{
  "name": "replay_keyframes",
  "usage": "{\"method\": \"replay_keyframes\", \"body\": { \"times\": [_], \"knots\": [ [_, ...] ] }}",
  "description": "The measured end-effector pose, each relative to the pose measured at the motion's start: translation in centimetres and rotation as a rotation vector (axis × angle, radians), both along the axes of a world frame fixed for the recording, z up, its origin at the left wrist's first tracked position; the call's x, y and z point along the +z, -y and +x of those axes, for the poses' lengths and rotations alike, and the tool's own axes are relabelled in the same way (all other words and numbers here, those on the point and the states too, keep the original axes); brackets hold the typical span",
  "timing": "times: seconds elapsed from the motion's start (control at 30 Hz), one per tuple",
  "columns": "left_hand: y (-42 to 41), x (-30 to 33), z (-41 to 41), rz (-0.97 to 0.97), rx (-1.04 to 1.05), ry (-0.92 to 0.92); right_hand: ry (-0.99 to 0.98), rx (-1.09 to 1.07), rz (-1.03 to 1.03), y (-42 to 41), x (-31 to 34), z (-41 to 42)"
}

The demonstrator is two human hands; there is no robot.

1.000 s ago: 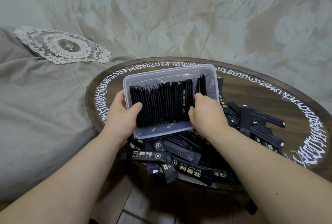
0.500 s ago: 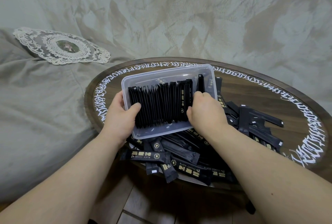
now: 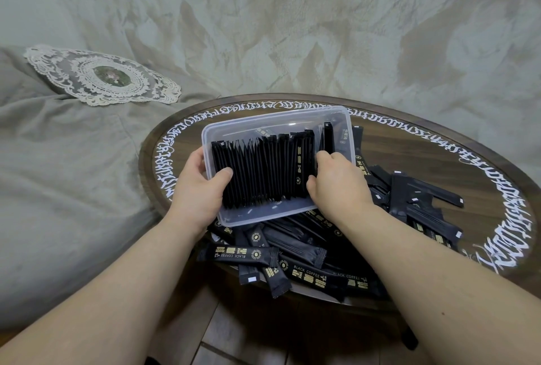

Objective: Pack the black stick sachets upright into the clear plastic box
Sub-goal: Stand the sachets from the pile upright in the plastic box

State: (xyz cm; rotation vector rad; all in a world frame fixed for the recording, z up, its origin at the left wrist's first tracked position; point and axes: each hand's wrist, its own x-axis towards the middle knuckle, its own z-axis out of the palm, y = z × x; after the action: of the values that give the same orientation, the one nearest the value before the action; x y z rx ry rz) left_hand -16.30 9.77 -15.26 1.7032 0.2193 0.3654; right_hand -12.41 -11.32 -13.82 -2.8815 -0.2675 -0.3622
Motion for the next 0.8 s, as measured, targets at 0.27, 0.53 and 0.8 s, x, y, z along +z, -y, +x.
{"method": "replay_keyframes", "body": {
  "times": [0.27, 0.53, 0.8],
  "knots": [
    [0.31, 0.41, -0.1, 0.035, 0.016, 0.007, -0.006, -0.028, 0.041, 0.09, 0.07, 0.23],
    [0.56, 0.92, -0.37, 0.082, 0.031, 0.008, -0.024, -0.063, 0.057, 0.11, 0.18, 0.49],
    [0.7, 0.99, -0.43, 0.112, 0.033, 0.011, -0.012, -0.106, 0.128, 0.27, -0.04, 0.87]
  ]
}}
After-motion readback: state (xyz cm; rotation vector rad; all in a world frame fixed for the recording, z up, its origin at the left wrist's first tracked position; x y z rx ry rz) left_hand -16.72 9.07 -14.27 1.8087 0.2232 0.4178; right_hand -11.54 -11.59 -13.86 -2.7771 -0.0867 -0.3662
